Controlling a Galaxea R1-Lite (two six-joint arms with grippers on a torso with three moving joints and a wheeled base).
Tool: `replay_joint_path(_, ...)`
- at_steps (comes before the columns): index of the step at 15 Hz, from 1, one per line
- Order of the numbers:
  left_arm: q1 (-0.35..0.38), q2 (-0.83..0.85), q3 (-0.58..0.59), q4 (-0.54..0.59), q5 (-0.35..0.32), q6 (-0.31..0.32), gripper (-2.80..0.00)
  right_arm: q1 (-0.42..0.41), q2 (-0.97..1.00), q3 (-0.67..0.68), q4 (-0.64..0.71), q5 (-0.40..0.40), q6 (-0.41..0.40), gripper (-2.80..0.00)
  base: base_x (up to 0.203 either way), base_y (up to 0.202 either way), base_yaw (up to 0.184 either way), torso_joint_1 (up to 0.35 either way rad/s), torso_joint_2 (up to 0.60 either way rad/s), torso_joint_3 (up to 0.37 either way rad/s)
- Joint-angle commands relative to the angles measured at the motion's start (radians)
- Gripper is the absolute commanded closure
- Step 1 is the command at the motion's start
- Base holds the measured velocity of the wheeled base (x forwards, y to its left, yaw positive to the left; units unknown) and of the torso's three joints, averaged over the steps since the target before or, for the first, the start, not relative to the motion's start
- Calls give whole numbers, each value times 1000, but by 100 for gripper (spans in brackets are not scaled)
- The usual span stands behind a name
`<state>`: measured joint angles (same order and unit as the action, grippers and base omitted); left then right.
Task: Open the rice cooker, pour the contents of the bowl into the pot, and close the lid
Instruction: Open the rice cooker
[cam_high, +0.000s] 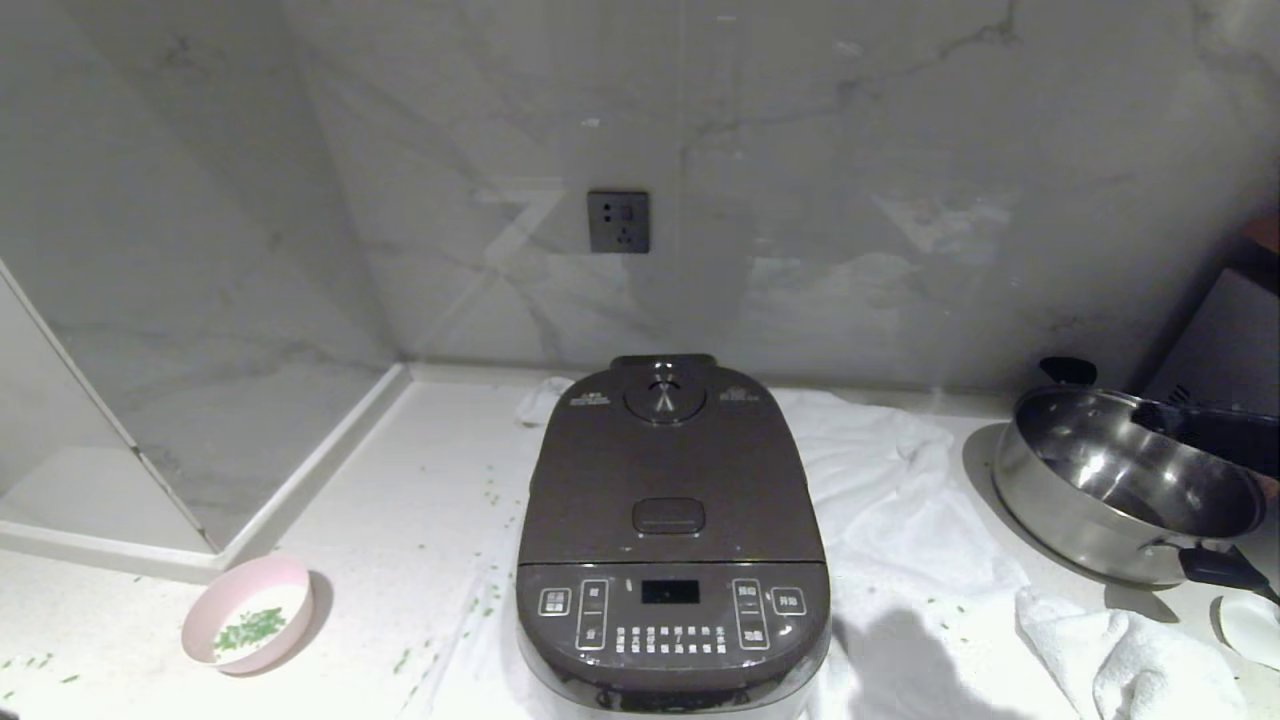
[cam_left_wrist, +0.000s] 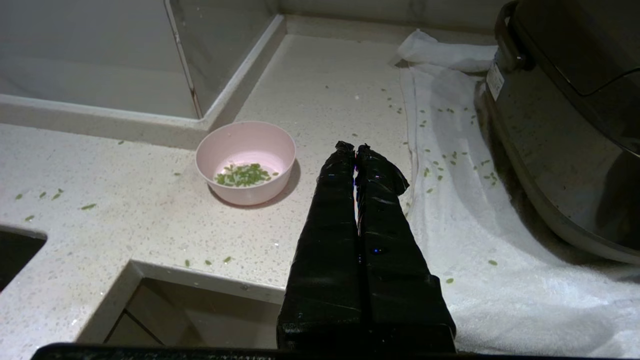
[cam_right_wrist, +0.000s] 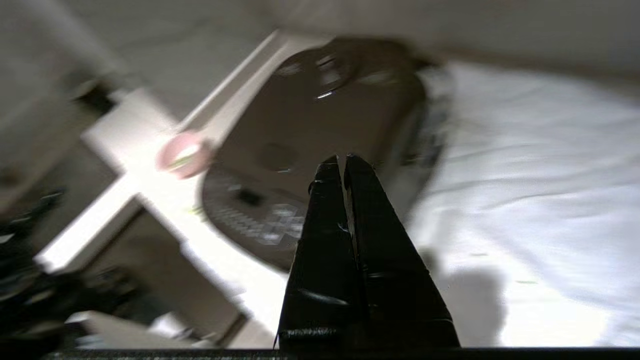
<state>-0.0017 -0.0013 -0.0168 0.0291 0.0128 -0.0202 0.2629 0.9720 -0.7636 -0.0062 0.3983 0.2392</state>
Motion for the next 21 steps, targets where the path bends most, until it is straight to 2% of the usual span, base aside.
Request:
replay_joint_path(1, 0, -2, 0, 0, 1, -1, 0, 157, 212, -78, -2, -8, 73, 0, 0, 0, 0, 0, 0, 0)
replay_joint_path(5, 0, -2, 0, 0, 1, -1, 0, 322, 406, -164, -19, -89, 166, 0, 0, 0, 0, 0, 0, 0)
replay_joint_path(9, 0, -2, 0, 0, 1, -3, 0, 398, 598, -277, -17, -150, 214, 0, 0, 0, 0, 0, 0, 0)
replay_joint_path(11, 0, -2, 0, 0, 1, -4, 0, 412, 681, -329, -8, -127, 265, 0, 0, 0, 0, 0, 0, 0)
replay_joint_path(14, 0, -2, 0, 0, 1, -6, 0, 420, 767, -400, 3, -91, 283, 0, 0, 0, 0, 0, 0, 0)
replay_joint_path(16, 0, -2, 0, 0, 1, -6, 0, 427, 808, -440, 21, -31, 325, 0, 0, 0, 0, 0, 0, 0)
replay_joint_path(21, 0, -2, 0, 0, 1, -7, 0, 432, 886, -464, 17, -18, 335, 0, 0, 0, 0, 0, 0, 0)
